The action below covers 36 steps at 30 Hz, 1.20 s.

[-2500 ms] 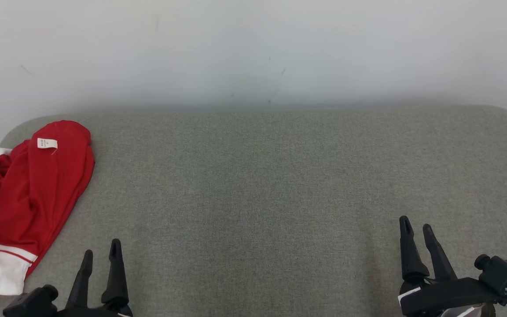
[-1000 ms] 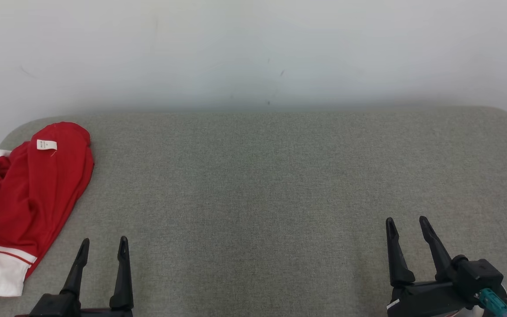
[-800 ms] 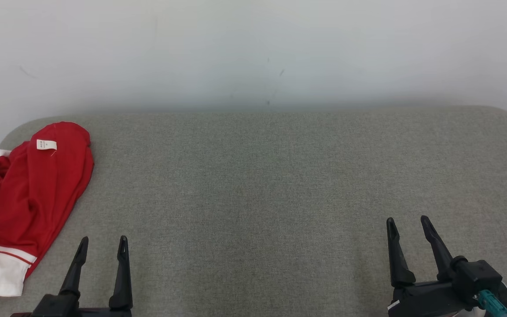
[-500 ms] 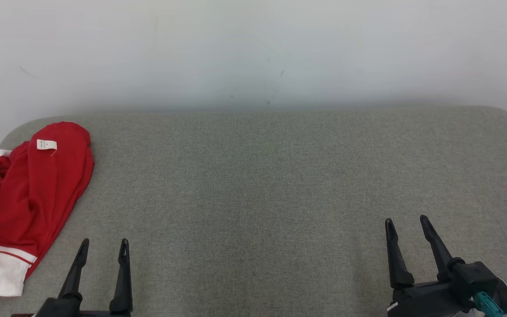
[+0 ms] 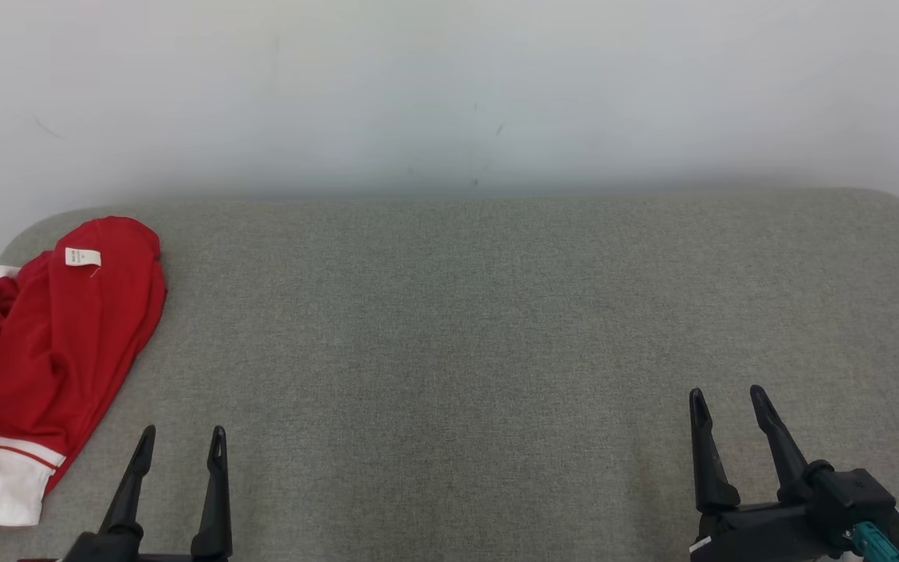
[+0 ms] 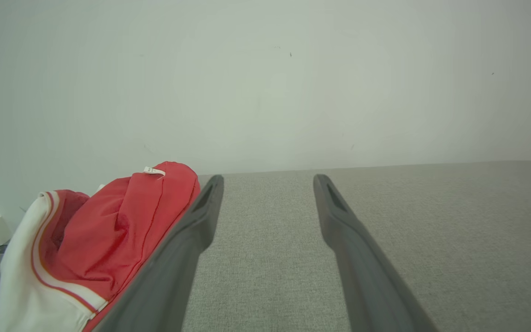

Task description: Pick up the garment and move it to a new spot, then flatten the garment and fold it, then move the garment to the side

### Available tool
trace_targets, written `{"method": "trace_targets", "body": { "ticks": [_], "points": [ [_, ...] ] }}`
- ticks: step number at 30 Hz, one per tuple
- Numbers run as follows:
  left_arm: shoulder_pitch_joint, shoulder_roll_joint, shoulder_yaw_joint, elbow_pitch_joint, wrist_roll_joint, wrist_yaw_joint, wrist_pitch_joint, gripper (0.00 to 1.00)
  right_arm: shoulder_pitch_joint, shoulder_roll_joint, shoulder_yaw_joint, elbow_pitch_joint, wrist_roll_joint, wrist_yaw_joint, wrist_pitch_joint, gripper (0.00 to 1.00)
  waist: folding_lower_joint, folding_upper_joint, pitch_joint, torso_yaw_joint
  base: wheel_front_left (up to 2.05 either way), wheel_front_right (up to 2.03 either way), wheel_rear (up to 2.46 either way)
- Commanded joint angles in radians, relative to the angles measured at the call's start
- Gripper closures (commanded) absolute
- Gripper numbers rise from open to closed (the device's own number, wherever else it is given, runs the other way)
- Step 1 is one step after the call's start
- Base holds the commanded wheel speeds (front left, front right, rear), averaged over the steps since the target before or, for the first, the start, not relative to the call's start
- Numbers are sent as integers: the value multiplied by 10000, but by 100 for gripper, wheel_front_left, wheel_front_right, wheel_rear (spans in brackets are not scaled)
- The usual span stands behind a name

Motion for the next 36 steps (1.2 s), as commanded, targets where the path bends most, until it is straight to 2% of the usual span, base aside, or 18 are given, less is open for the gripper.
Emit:
{"method": "trace_targets", "body": {
  "ticks": [1,28,36],
  "points": [
    [73,-25,31,23,-31,-26,-35,0,15,-26,14,-18,58,-24,-14,0,0,0,-4,4,0,0,0],
    [-6,-56,92,279,-130,-109,-34,0,149,-26,-57,-246,197,-24,371,0,0,0,-51,60,0,0,0],
    [-99,-92,135,374,-36,-56,-35,0,191,-25,-53,-247,206,-24,412,0,0,0,-23,534,0,0,0]
  ]
}}
